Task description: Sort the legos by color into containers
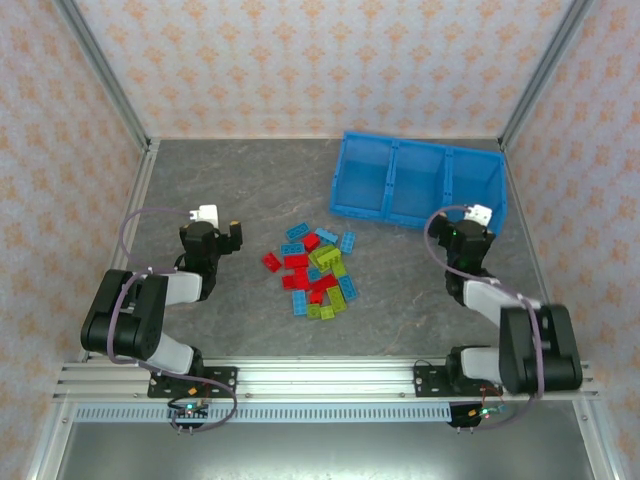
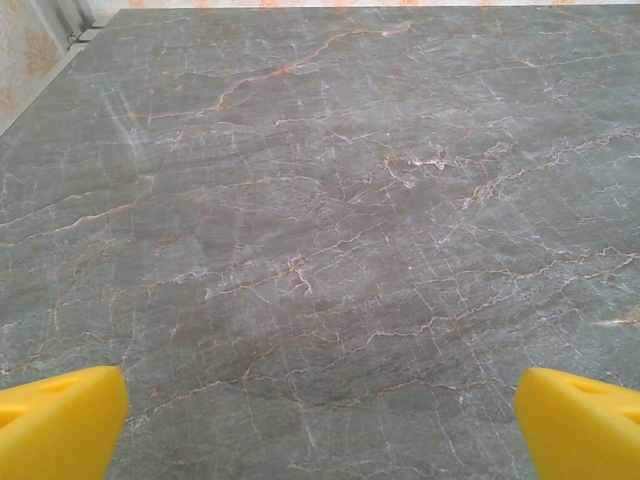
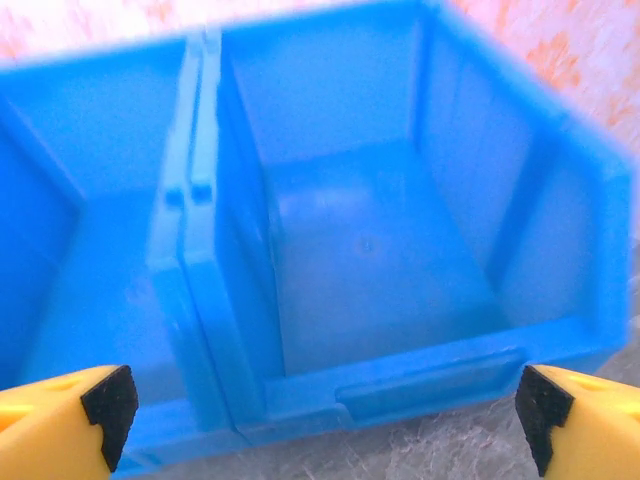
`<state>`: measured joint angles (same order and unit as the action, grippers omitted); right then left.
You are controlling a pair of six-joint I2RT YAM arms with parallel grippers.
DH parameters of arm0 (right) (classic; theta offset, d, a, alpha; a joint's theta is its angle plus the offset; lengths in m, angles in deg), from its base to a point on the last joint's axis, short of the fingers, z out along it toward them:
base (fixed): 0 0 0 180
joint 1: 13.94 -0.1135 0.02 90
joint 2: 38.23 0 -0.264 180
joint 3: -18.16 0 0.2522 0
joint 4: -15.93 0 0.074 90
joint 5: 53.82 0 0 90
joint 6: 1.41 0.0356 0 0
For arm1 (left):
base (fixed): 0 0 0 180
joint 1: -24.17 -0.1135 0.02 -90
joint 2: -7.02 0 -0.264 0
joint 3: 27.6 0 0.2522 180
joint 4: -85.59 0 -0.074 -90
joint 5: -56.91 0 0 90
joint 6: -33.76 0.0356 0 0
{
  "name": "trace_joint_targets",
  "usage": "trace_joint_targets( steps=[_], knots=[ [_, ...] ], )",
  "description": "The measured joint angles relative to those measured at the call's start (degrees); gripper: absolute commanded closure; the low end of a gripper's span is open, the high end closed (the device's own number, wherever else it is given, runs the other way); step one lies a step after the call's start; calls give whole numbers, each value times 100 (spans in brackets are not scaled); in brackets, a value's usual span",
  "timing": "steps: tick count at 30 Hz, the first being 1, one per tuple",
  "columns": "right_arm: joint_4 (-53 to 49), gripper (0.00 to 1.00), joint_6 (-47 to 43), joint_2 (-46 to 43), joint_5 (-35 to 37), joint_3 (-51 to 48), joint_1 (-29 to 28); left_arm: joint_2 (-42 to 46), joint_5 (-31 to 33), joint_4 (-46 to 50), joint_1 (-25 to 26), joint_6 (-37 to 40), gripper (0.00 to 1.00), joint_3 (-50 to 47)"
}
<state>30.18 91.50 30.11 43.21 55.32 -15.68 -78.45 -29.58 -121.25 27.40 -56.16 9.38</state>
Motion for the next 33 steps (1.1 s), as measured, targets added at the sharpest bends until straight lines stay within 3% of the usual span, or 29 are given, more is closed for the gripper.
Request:
trace_joint_targets(
  steps=[5, 8, 11, 15, 17, 21, 26, 33],
  knots=[
    [-2065, 1, 813, -1779, -133, 514, -109, 426, 205, 542, 136, 48, 0, 76],
    [-3333, 0, 1276, -2190, -608, 1113, -181, 1204, 319, 1427, 420, 20, 0, 396],
    [-4317, 0, 1652, -2127, -1281, 1580, -680, 2107, 286, 2190, 925, -140, 0, 763],
    [-5189, 0, 1978, -1408, -1749, 1985, -1880, 2754, -26, 2863, 1657, -476, 0, 1169],
    [-5525, 1, 2057, -614, -1851, 2413, -2649, 2780, -164, 3182, 2146, -522, 0, 1303],
    [-5648, 2, 2081, 835, -1912, 3073, -3593, 2769, -173, 3580, 2874, -380, 0, 1117],
    [-5676, 8, 2111, 2013, -1904, 3499, -3917, 3032, 39, 3816, 2900, -299, 0, 503],
    [-5427, 3, 2575, 2955, -1906, 4070, -4103, 3499, 275, 3845, 2900, -299, 0, 350]
  ],
)
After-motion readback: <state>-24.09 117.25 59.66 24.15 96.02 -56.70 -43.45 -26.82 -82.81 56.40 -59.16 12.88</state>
